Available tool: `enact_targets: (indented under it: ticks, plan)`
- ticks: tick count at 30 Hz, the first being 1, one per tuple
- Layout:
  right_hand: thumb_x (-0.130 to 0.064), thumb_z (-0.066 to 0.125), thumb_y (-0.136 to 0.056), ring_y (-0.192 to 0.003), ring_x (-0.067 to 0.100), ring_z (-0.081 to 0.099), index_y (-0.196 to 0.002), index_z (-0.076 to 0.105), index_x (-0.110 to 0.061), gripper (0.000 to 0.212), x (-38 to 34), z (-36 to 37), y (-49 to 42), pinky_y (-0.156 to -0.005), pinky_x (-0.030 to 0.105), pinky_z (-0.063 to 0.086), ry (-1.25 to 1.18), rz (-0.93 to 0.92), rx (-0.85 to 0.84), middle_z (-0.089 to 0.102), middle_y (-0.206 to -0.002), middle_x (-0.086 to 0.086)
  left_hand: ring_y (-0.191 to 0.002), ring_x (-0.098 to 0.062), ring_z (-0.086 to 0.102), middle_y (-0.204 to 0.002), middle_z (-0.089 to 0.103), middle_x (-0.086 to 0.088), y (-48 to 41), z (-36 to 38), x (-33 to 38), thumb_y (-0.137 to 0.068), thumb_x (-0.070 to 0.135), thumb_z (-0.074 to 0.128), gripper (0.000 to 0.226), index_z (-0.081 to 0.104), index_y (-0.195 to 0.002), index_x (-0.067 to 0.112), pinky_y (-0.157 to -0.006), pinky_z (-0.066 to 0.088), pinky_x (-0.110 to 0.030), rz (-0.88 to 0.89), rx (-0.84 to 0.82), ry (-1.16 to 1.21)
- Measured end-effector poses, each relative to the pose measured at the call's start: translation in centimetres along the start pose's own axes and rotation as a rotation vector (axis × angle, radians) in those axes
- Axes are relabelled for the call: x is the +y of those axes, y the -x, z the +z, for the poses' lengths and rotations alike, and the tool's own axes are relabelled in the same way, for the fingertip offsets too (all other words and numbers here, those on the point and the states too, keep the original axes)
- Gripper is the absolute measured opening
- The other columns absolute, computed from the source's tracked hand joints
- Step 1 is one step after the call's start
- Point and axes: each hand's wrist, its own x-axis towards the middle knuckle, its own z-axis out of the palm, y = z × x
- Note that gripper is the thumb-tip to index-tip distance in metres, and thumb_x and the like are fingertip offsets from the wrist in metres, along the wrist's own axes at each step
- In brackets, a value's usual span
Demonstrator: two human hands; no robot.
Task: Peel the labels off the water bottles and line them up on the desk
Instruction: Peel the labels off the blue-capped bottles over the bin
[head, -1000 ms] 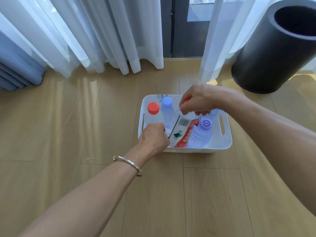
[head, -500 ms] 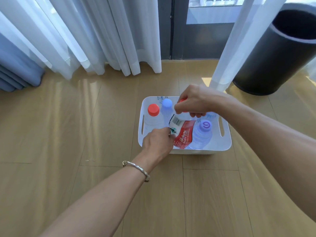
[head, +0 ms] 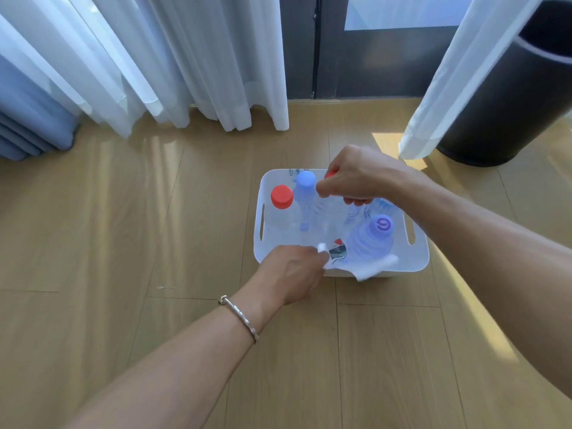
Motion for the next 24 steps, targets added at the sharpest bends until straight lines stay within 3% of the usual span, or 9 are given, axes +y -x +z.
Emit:
enact_targets:
  ticks: [4, 7, 10, 13, 15, 17, 19, 22, 24]
  plan:
    - [-0.031, 0.063, -0.075, -0.050, 0.020, 0.060, -0.080, 0.072, -0.010, 0.024, -0.2, 0.6, 0.1, -0.052, 0.024, 0.051, 0.041, -0.005, -0.033, 0.067, -0.060, 0.005, -0.091, -0.034, 0.062, -0.105, 0.063, -0.014, -0.7, 0.3, -0.3, -0.094, 0.011, 0.043, 0.039, 0.038, -0.133, 0.012, -0.064, 0.038, -0.035, -0.189, -0.062, 0.017]
    - [-0.031, 0.063, -0.077, -0.048, 0.018, 0.059, -0.082, 0.072, -0.010, 0.024, -0.2, 0.4, 0.1, -0.049, 0.021, 0.050, 0.040, -0.005, -0.040, 0.068, -0.061, 0.005, -0.105, -0.032, 0.061, -0.116, 0.061, -0.011, -1.4, 0.3, -0.4, -0.096, 0.007, 0.039, 0.040, 0.052, -0.131, 0.020, -0.075, 0.043, -0.034, -0.280, -0.168, -0.057]
    - [-0.030, 0.063, -0.079, -0.048, 0.019, 0.058, -0.082, 0.071, -0.008, 0.024, -0.6, 0.4, 0.3, -0.050, 0.022, 0.050, 0.030, -0.016, -0.074, 0.069, -0.063, 0.007, -0.116, -0.031, 0.056, -0.127, 0.056, -0.010, -2.4, 0.0, -0.1, -0.095, 0.007, 0.041, 0.037, 0.054, -0.129, 0.012, -0.090, 0.047, -0.038, -0.397, -0.334, -0.074]
    - [-0.030, 0.063, -0.078, -0.050, 0.021, 0.060, -0.081, 0.071, -0.006, 0.026, -1.1, 0.7, 0.4, -0.053, 0.024, 0.052, 0.044, -0.031, -0.100, 0.071, -0.069, 0.010, -0.125, -0.030, 0.049, -0.140, 0.049, -0.008, -3.3, -0.1, -0.4, -0.097, 0.027, 0.035, 0.043, 0.046, -0.136, 0.013, -0.102, 0.040, -0.040, -0.468, -0.484, 0.192]
    - [-0.030, 0.062, -0.078, -0.050, 0.021, 0.060, -0.079, 0.070, -0.006, 0.026, -1.1, 0.7, 0.4, -0.053, 0.023, 0.051, 0.055, -0.029, -0.086, 0.071, -0.068, 0.010, -0.133, -0.030, 0.041, -0.148, 0.042, -0.009, -3.6, 0.1, -0.7, -0.098, 0.051, 0.028, 0.060, 0.039, -0.144, 0.015, -0.109, 0.032, -0.041, -0.542, -0.522, 0.431]
    - [-0.031, 0.061, -0.078, -0.050, 0.020, 0.060, -0.079, 0.071, -0.006, 0.026, -1.1, 0.4, 0.5, -0.052, 0.023, 0.051, 0.056, -0.022, -0.068, 0.070, -0.066, 0.008, -0.138, -0.032, 0.036, -0.152, 0.036, -0.013, -3.9, 0.7, -0.8, -0.092, 0.068, 0.016, 0.080, 0.035, -0.148, 0.013, -0.113, 0.027, -0.042, -0.631, -0.500, 0.520]
    - [-0.032, 0.060, -0.078, -0.050, 0.020, 0.060, -0.081, 0.072, -0.006, 0.028, -1.0, -0.1, 0.6, -0.054, 0.026, 0.054, 0.041, -0.016, -0.052, 0.071, -0.066, 0.009, -0.137, -0.034, 0.036, -0.151, 0.037, -0.015, -4.3, 1.6, -1.0, -0.096, 0.058, 0.014, 0.072, 0.036, -0.146, 0.010, -0.114, 0.027, -0.044, -0.658, -0.495, 0.477]
    - [-0.035, 0.060, -0.076, -0.048, 0.020, 0.059, -0.078, 0.072, -0.005, 0.032, -1.3, -0.9, 0.8, -0.055, 0.027, 0.056, 0.016, -0.009, -0.036, 0.072, -0.065, 0.009, -0.125, -0.034, 0.047, -0.140, 0.050, -0.013, -4.8, 2.6, -1.2, -0.095, 0.028, 0.029, 0.048, 0.048, -0.135, 0.010, -0.110, 0.034, -0.045, -0.616, -0.516, 0.395]
    - [-0.035, 0.061, -0.075, -0.044, 0.018, 0.057, -0.070, 0.069, -0.006, 0.030, -1.7, -1.3, 1.0, -0.050, 0.025, 0.053, 0.010, -0.006, -0.034, 0.069, -0.060, 0.008, -0.123, -0.034, 0.048, -0.136, 0.052, -0.010, -5.1, 2.5, -1.4, -0.093, 0.024, 0.034, 0.044, 0.049, -0.133, 0.010, -0.108, 0.036, -0.045, -0.615, -0.520, 0.424]
